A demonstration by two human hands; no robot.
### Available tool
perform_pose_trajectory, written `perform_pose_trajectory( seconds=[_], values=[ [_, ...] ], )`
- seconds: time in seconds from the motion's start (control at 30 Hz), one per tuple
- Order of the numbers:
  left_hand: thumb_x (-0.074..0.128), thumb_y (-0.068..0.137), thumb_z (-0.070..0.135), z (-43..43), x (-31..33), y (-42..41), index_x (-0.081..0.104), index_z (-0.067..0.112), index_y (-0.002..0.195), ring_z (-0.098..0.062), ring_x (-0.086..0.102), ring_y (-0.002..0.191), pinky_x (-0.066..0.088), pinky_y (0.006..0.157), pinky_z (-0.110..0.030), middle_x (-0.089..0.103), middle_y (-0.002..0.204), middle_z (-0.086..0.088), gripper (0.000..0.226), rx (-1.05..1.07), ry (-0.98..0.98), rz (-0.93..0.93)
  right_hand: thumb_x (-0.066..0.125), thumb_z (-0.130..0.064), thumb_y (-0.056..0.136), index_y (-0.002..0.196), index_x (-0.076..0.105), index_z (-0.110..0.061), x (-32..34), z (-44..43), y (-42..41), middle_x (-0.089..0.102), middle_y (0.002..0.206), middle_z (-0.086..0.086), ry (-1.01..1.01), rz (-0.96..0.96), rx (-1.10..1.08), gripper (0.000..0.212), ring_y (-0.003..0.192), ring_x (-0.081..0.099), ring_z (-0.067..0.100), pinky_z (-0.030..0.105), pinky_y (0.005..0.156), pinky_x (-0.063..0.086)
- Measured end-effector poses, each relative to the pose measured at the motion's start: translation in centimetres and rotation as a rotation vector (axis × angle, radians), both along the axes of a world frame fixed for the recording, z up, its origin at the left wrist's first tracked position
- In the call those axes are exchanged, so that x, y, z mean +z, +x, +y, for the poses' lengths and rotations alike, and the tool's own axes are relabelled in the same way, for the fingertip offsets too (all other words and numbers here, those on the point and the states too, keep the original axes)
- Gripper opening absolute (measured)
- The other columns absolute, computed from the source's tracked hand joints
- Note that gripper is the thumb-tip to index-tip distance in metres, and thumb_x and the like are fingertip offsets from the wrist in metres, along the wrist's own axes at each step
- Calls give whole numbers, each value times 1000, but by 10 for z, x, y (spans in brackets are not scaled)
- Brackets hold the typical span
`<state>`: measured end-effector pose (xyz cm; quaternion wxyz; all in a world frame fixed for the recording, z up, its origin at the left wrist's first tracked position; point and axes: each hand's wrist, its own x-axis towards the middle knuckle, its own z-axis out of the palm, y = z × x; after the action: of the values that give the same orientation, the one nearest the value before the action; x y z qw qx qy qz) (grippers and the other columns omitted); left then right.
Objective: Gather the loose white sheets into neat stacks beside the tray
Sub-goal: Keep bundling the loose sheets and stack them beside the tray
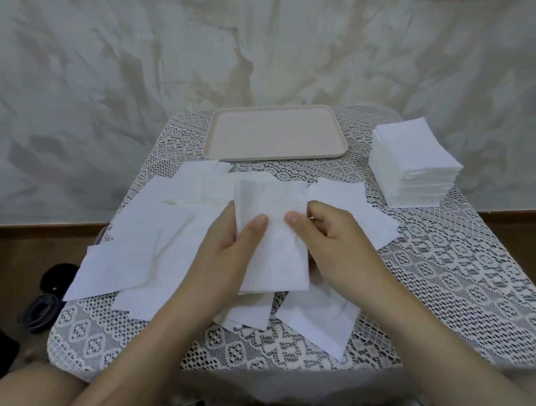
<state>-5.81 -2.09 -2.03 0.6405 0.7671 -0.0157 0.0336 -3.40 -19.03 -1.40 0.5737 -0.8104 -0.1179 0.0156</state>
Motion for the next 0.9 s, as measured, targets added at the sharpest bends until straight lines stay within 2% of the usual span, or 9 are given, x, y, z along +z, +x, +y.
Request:
perform_pose_trajectory(
  seconds=[0.1,0.17,0.23,0.3,0.43,0.53,0.6,0.73,0.9],
  values=[
    [61,101,46,-1,2,-3,68,34,121,-9,75,102,57,84,-33,79,112,12,25,-17,-20,17,46,-49,101,78,48,-16,-1,-7,0,56,68,2,-7,-43,-16,40,70,57,32,51,70,51],
    [63,98,50,-1,2,-5,69,34,120,-10,75,103,58,88,-38,79,113,11,27,2,-24,30,44,-36,108,78,50,-15,-2,-11,1,53,68,-6,-8,-55,-17,37,68,53,18,40,70,47],
    [64,95,51,0,2,-6,68,34,122,-12,74,106,59,95,-46,78,116,10,32,31,-40,39,43,-27,110,78,51,-9,-2,-14,0,53,68,-7,19,-36,-10,37,64,50,8,26,63,43],
    [63,96,52,1,1,-6,67,34,124,-12,74,108,58,98,-48,77,118,10,34,53,-61,47,43,-26,109,79,52,-4,-1,-15,0,55,68,-2,47,-8,3,39,61,52,8,20,57,44],
    [56,107,43,3,-1,-4,66,40,127,-4,72,108,55,93,-36,76,118,19,23,53,-57,39,46,-26,109,82,56,1,-2,-10,2,63,71,14,103,47,50,39,61,61,17,32,55,52],
    [57,103,50,5,-2,-2,64,42,130,-5,72,111,55,97,-41,75,121,19,29,38,-31,40,47,-26,109,81,57,0,-4,-8,4,61,68,7,72,40,32,39,57,60,14,25,52,49],
    [56,100,52,6,-3,-1,64,42,128,-6,72,110,56,99,-44,75,120,18,31,42,-19,35,47,-27,108,81,57,-2,-4,-7,5,61,64,3,93,57,22,39,55,61,14,25,50,49],
    [53,94,51,4,-4,1,65,36,126,-8,73,106,58,93,-41,76,115,14,38,67,9,1,59,-28,103,80,63,-14,-1,-6,1,66,61,0,141,117,29,28,53,64,15,26,51,52],
    [67,85,44,2,-4,1,69,34,116,-11,75,98,62,83,-38,78,109,11,33,49,40,30,64,-21,100,86,66,-4,0,-12,0,69,66,8,134,129,-4,22,55,65,14,24,50,52]
  ],
)
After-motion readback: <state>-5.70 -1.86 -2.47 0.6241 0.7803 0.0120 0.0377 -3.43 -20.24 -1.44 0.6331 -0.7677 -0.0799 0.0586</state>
